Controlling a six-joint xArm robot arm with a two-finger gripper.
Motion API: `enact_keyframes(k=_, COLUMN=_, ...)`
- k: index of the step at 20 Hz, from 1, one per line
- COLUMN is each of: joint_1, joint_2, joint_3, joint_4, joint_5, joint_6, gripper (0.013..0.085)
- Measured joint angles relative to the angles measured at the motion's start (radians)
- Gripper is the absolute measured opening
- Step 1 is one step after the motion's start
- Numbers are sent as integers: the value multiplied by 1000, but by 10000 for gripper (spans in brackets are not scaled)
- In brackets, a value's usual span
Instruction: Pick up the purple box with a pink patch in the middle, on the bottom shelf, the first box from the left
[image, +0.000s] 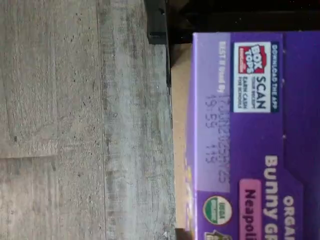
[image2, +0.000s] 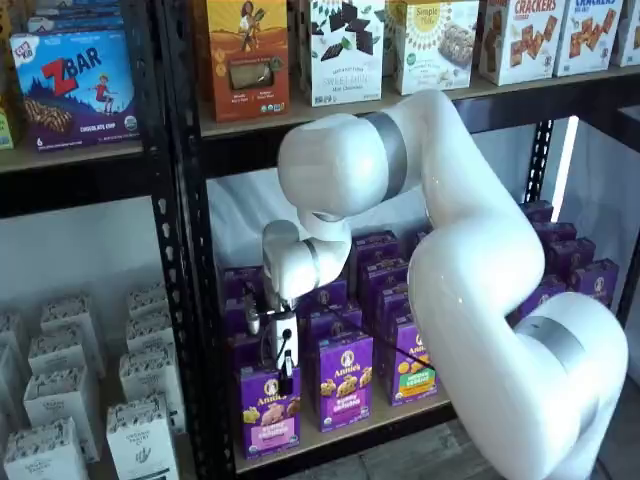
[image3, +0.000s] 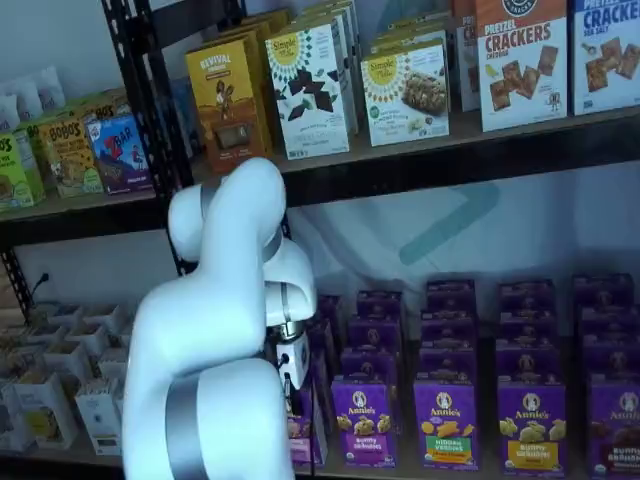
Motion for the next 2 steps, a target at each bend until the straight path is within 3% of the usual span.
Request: enact_keyframes(k=2, joint_1=0, joint_2=-1, joint_3=2, joint_4=0, joint_5=-2, joint_6=-1, gripper=330)
